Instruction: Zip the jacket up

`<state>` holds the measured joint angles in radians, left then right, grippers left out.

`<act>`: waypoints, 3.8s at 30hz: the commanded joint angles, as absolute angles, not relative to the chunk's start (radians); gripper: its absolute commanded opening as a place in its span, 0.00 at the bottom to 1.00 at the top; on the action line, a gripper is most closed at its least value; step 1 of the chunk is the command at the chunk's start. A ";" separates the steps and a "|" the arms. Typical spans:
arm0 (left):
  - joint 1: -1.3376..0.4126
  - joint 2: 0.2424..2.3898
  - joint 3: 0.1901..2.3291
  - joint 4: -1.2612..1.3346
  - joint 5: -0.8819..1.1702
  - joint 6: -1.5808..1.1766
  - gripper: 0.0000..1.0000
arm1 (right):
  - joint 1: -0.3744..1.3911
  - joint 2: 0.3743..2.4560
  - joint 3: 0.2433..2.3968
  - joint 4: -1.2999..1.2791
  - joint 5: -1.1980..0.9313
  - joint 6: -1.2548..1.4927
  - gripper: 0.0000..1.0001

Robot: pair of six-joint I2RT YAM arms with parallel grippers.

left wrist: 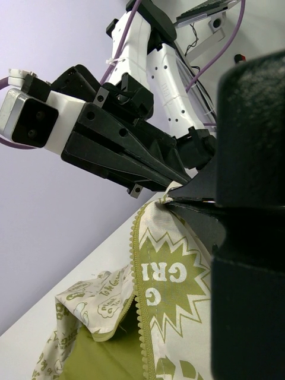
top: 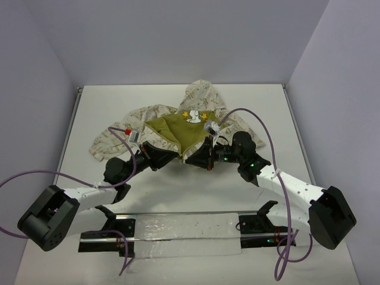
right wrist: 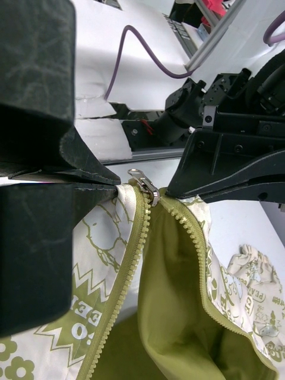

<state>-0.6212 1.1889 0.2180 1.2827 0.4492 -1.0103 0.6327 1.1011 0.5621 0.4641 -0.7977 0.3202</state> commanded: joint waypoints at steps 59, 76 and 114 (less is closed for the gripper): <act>-0.628 1.165 0.199 1.643 0.529 -0.998 0.00 | 0.641 1.104 0.646 0.570 -0.719 0.328 0.00; -0.627 1.223 0.225 1.634 0.539 -0.987 0.00 | 0.641 1.055 0.634 0.563 -0.721 0.334 0.00; -0.629 1.214 0.057 1.728 0.543 -1.063 0.00 | 0.609 1.195 0.623 0.648 -0.648 0.386 0.00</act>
<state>-0.6201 1.2156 0.0986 1.3502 0.4714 -1.0582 0.6345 1.1945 0.6087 0.4862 -0.7317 0.3801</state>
